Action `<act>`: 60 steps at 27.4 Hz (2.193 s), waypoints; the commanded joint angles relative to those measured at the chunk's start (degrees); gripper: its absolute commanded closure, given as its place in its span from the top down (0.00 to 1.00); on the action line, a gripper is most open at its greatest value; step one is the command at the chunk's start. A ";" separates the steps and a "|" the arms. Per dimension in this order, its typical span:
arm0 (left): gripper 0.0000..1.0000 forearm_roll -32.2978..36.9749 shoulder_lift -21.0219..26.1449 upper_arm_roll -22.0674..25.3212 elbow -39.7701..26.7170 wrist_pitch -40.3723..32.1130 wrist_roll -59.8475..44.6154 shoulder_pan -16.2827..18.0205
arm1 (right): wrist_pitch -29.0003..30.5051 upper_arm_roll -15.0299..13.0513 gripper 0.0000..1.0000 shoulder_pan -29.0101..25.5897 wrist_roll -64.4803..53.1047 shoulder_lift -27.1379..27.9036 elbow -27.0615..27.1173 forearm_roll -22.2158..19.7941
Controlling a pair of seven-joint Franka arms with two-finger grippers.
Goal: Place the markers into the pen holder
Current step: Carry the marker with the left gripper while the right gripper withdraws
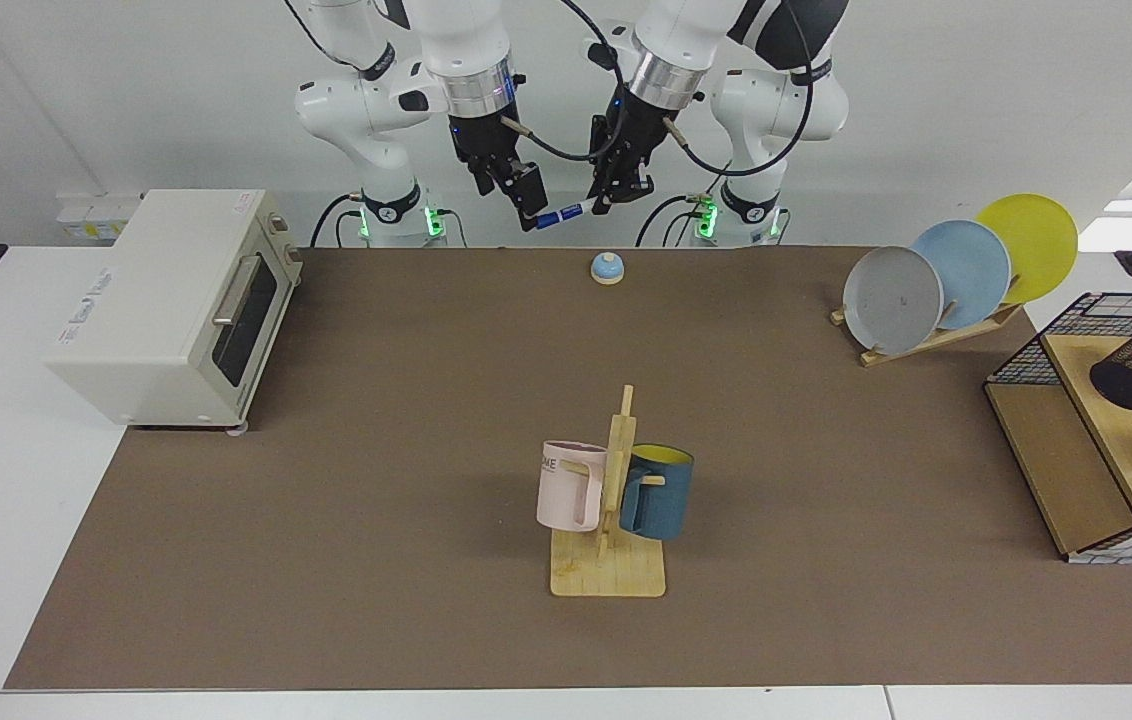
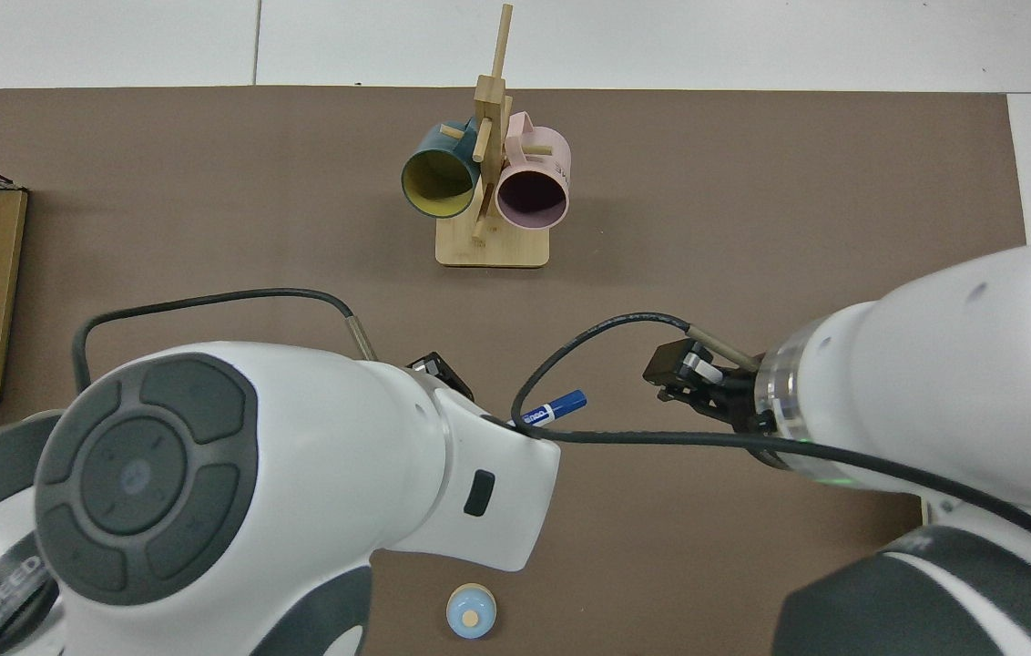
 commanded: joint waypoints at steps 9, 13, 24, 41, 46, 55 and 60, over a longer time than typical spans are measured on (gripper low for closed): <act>0.00 4.35 -0.55 0.32 -1.24 -1.51 -1.80 7.11 | -0.99 -5.48 1.00 -5.26 -29.15 -0.83 -0.36 -0.11; 0.00 6.10 -0.55 0.32 -1.24 -3.18 -1.72 9.05 | -0.29 -5.57 1.00 -7.19 -34.17 0.13 -0.27 -0.99; 0.00 13.31 -0.55 0.40 -0.98 -8.36 -1.10 13.27 | 0.51 -5.66 1.00 -11.42 -42.61 5.06 2.09 -2.31; 0.00 20.86 -0.72 0.40 -0.80 -9.86 2.50 17.05 | -3.46 -5.57 1.00 -11.33 -46.93 10.69 13.26 -6.36; 0.00 24.73 -0.72 0.40 -0.45 -9.78 2.16 17.14 | -3.28 -5.48 1.00 -11.86 -46.84 7.35 8.96 -6.18; 0.00 32.03 -1.25 0.41 -0.19 -10.21 2.50 17.40 | -0.29 -5.57 1.00 -13.08 -45.34 1.64 1.49 -4.25; 0.00 35.81 -1.43 0.49 0.34 -13.37 2.59 17.49 | -0.90 -5.57 1.00 -13.18 -45.34 1.19 1.22 -3.89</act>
